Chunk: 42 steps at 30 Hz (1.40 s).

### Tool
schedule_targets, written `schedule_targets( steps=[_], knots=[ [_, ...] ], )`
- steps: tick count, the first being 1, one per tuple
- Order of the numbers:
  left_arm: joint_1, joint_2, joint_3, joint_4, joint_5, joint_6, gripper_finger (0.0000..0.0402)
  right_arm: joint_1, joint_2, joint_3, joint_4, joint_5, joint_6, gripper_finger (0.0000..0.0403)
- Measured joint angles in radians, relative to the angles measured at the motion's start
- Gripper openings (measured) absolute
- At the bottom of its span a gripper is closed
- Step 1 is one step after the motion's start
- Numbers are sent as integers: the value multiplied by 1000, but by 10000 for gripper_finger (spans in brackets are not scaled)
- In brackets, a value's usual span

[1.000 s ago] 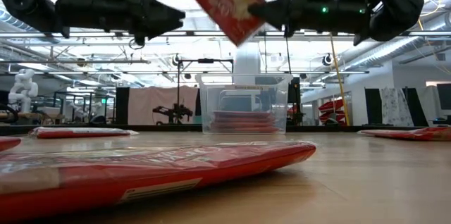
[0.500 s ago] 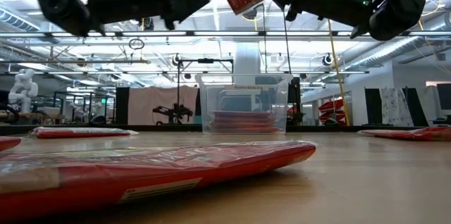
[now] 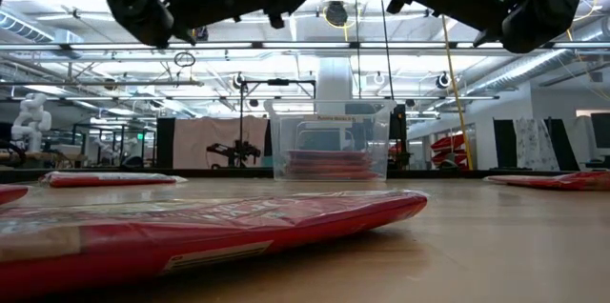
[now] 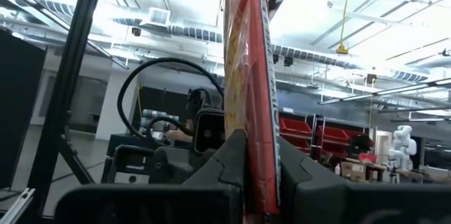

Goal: Sort popcorn bags into baskets
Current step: Put the popcorn bags into the transparent bin

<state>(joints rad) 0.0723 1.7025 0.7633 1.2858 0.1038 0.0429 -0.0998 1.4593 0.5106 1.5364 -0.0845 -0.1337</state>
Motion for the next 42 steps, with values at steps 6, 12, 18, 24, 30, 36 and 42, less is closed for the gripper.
schedule_targets(
  steps=[6, 12, 18, 24, 30, 36, 42],
  knots=[
    [8, 28, 25, -12, 0, 11, 83, 0, 0, 0, -16, 0, 26, 18],
    [57, 16, 20, -108, 59, -80, 27, -18, -2, 0, -86, 12, 94, 23],
    [104, -52, -57, -247, 89, -120, 22, -16, -37, 0, -278, 84, 140, 59],
    [145, -220, -117, -654, 62, -97, 22, -16, -156, 1, -625, 270, 153, 102],
    [158, -338, -117, -1126, 23, -64, 33, -16, -189, 62, -860, 284, 251, 142],
    [150, -377, -117, -1352, 22, -77, 22, -16, -93, 284, -1125, 242, 191, 188],
    [129, -377, -117, -1402, 18, -81, 31, -16, 69, 466, -1165, 157, 137, 217]
  ],
)
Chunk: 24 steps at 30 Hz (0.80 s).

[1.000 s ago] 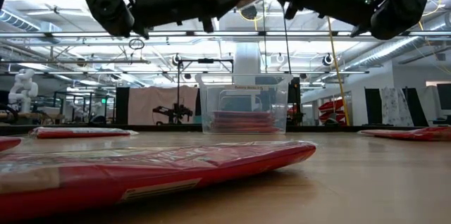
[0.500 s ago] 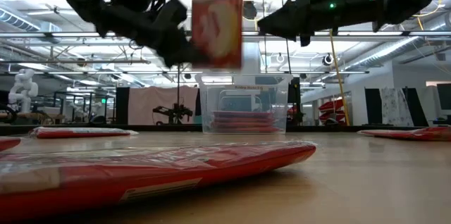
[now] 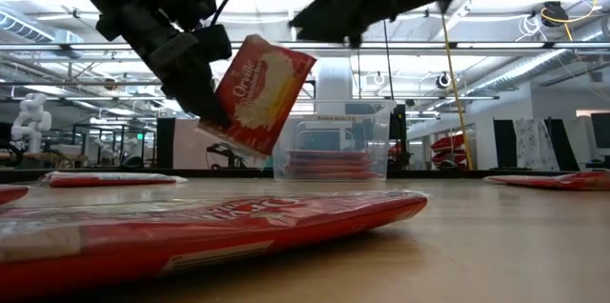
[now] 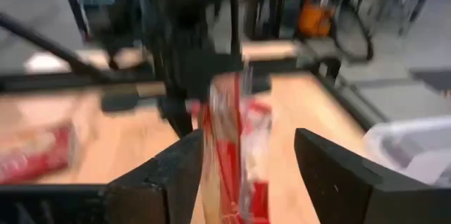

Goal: Sort popcorn bags into baskets
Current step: Put the popcorn bags into the transparent bin

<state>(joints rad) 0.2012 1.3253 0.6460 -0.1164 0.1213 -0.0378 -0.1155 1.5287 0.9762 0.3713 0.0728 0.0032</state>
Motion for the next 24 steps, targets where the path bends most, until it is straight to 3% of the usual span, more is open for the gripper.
schedule_targets(
  steps=[5, 10, 21, 24],
  knots=[
    [-2, 0, 0, -9, -1, 2, 27, -2, 146, 122, -107, -73, -4, 218],
    [-6, 0, 0, -38, -33, 8, 24, -5, 214, 160, -117, -75, -26, 196],
    [-11, 0, 0, -32, -115, -24, 106, -27, 162, 143, -198, -76, -100, 21],
    [-11, 0, 0, -31, -142, -24, 120, -38, 147, 122, -198, -75, -98, 6]
  ],
)
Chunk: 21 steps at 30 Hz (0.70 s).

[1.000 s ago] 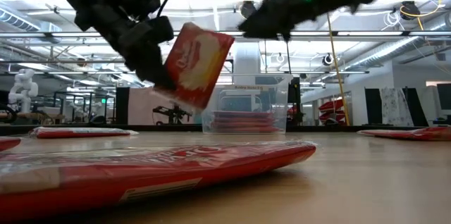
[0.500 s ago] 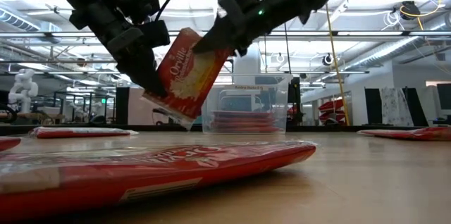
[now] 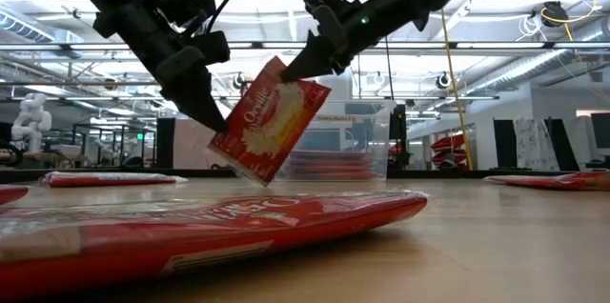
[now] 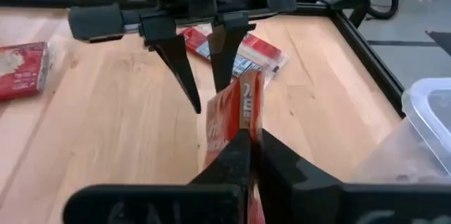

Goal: Sort popcorn bags into baskets
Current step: Put the popcorn bags into the transparent bin

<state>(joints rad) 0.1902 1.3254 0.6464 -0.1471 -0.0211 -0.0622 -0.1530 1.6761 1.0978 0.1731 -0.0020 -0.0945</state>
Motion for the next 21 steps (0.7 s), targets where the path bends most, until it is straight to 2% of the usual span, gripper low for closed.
schedule_targets(
  steps=[8, 14, 17, 21],
  knots=[
    [-2, 0, 0, -21, -71, -17, 144, -15, -43, -60, 2, 1, 0, 2],
    [-2, 0, -29, 31, -78, -16, 138, -31, -195, -204, 57, 0, 19, 1],
    [-2, 0, -86, 201, -79, -15, 137, -37, -268, -316, 171, 2, 61, 0],
    [-2, 4, -206, 596, -79, -37, 136, -37, -329, -477, 402, 1, 126, 0]
  ],
)
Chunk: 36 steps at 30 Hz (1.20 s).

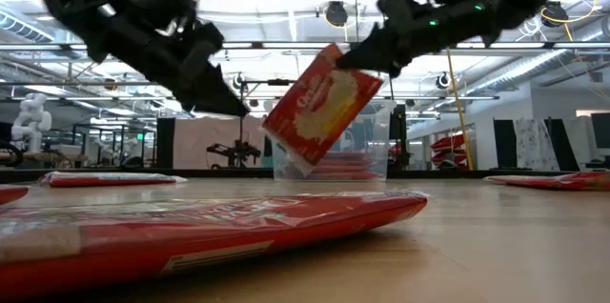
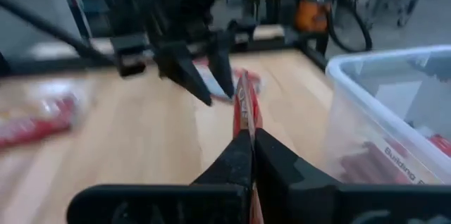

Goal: Sort popcorn bags into baskets
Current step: Put the popcorn bags into the transparent bin

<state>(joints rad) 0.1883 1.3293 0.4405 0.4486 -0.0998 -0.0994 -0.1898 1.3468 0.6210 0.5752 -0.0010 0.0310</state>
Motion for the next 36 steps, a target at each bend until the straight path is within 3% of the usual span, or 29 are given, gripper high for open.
schedule_targets(
  steps=[2, 5, 13, 17, 22, 29, 36],
  knots=[
    [0, 21, -51, 188, 0, -9, 140, 0, -18, -66, 100, -1, 26, 0],
    [0, 46, -92, 320, -1, 5, 157, 0, -24, -136, 195, -1, 63, 0],
    [-10, 173, -26, 327, 19, -16, 242, 8, -25, -188, 179, 0, 111, 0],
    [-14, 264, 26, 324, 22, -7, 262, 13, -25, -207, 149, -1, 113, 0],
    [-14, 363, 77, 325, 22, 19, 252, 15, -24, -224, 95, -2, 110, 0],
    [-6, 395, 109, 328, 28, 63, 215, 15, -24, -247, 93, -2, 108, 0],
    [29, 394, 115, 393, 181, 96, 175, 15, -24, -247, 101, -2, 88, 0]
  ],
)
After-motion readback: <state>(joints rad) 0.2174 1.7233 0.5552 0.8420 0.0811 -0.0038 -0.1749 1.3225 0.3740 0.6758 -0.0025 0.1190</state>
